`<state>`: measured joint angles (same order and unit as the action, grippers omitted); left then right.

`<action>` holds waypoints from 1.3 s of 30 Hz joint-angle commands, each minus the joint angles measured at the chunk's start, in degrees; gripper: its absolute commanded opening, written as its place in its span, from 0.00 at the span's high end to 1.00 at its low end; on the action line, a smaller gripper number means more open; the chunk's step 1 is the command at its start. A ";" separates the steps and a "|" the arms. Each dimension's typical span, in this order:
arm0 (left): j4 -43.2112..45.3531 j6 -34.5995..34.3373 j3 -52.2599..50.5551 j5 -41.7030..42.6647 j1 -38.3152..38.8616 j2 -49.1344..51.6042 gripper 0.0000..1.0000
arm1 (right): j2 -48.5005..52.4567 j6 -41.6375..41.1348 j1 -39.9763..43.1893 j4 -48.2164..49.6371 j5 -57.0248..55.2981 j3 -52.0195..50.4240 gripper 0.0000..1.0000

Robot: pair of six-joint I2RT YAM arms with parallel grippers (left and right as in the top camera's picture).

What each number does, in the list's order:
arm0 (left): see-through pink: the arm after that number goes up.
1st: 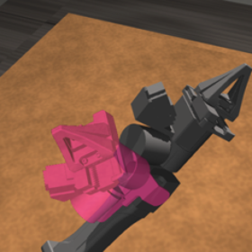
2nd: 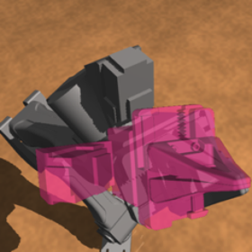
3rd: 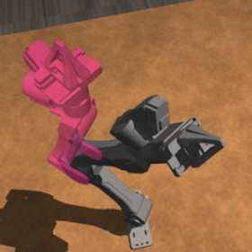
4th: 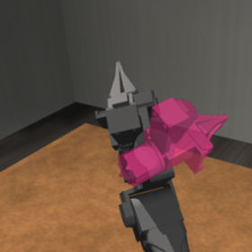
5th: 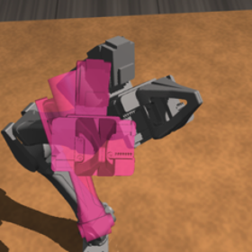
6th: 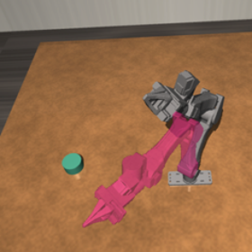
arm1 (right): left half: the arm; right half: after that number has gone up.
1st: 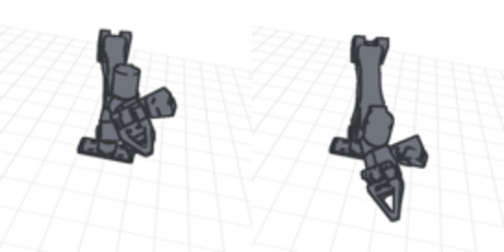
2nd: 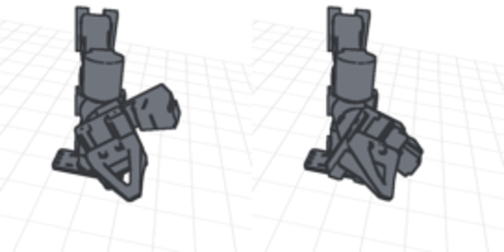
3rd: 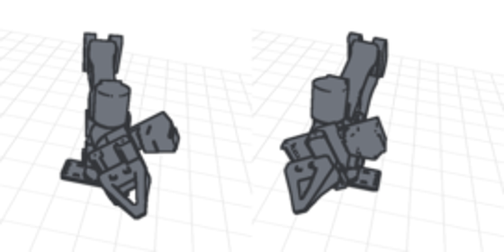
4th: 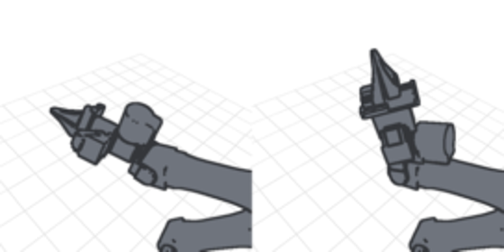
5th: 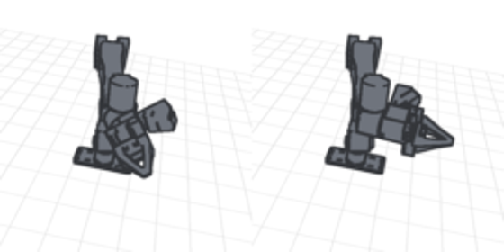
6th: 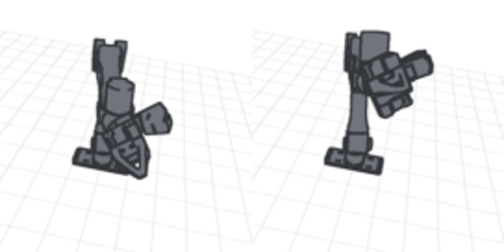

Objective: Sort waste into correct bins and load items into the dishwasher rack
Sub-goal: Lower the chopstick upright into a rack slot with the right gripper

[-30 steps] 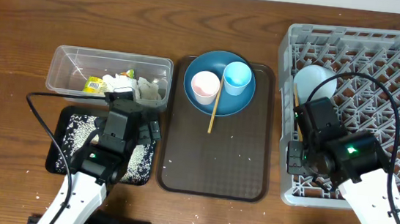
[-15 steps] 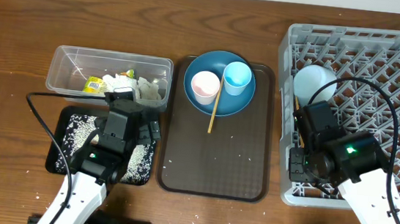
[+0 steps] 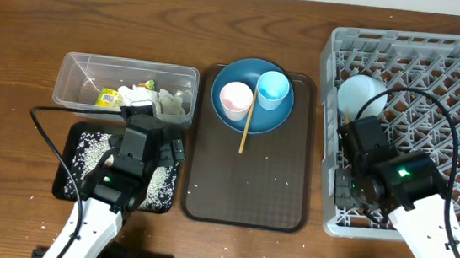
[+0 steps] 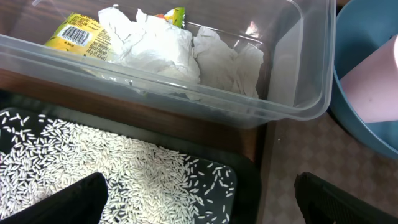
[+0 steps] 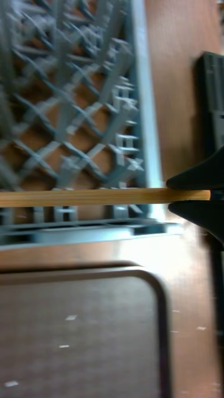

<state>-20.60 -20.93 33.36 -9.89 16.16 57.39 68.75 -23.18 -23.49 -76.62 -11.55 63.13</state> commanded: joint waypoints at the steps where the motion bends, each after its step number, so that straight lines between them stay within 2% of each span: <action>1: -0.09 0.33 0.72 -1.29 -0.24 0.22 0.02 | -0.17 0.59 2.03 1.68 -5.51 -0.37 0.99; 8: -0.09 0.33 0.72 -1.29 -0.24 0.22 0.02 | -0.17 0.74 7.78 2.47 -10.03 -0.37 0.99; 13: -0.09 0.33 0.72 -1.29 -0.24 0.22 0.02 | -0.17 7.72 14.14 4.63 -11.15 -0.37 0.99; 17: -0.09 0.33 0.72 -1.29 -0.24 0.22 0.02 | -0.17 8.74 17.42 6.67 -10.93 -0.37 0.99; 22: -0.09 0.33 0.72 -1.29 -0.24 0.22 0.02 | 0.28 11.80 18.82 9.99 -10.93 -0.37 0.99; 32: -0.09 0.35 0.72 -1.29 -0.24 0.22 0.02 | 6.51 24.06 18.88 13.88 -10.95 -0.37 0.99; 39: -0.09 0.33 0.72 -1.29 -0.24 0.22 0.02 | 12.72 24.57 20.44 14.51 -10.95 -0.37 0.99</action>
<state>-20.60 -20.93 33.36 -9.89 16.16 57.39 79.90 -0.40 -4.49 -62.22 -21.50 63.11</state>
